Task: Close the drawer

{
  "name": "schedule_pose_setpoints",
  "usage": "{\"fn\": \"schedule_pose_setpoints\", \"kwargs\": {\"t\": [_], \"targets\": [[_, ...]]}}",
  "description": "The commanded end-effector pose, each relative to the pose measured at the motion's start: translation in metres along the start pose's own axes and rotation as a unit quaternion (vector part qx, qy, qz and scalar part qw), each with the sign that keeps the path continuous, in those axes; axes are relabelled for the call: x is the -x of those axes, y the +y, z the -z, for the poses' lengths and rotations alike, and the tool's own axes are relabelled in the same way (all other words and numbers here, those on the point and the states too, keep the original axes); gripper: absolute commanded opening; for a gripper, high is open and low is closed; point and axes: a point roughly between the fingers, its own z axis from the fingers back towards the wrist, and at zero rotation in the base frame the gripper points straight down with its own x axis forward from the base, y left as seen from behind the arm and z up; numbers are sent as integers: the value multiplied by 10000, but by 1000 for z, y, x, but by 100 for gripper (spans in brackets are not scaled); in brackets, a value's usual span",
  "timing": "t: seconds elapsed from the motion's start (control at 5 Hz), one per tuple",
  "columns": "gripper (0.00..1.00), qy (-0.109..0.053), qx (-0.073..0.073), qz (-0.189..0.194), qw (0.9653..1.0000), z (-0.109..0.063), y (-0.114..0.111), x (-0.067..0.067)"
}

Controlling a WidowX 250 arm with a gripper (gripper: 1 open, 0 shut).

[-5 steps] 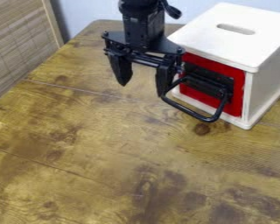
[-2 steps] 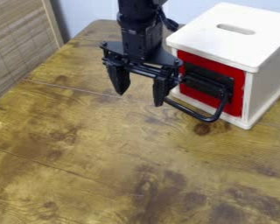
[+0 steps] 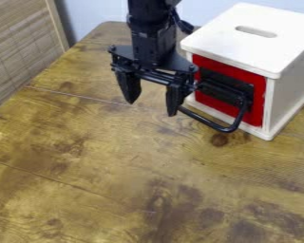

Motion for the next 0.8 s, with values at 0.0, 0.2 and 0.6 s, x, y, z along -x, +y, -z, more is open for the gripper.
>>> {"fn": "schedule_pose_setpoints", "kwargs": {"t": [0.0,0.2,0.6], "targets": [[100,-468,47,-197,9987,-39,6,-1],[100,-439,38,-253,9987,-42,9,-5],[100,-398,20,-25,9992,-24,7,-26]]}}
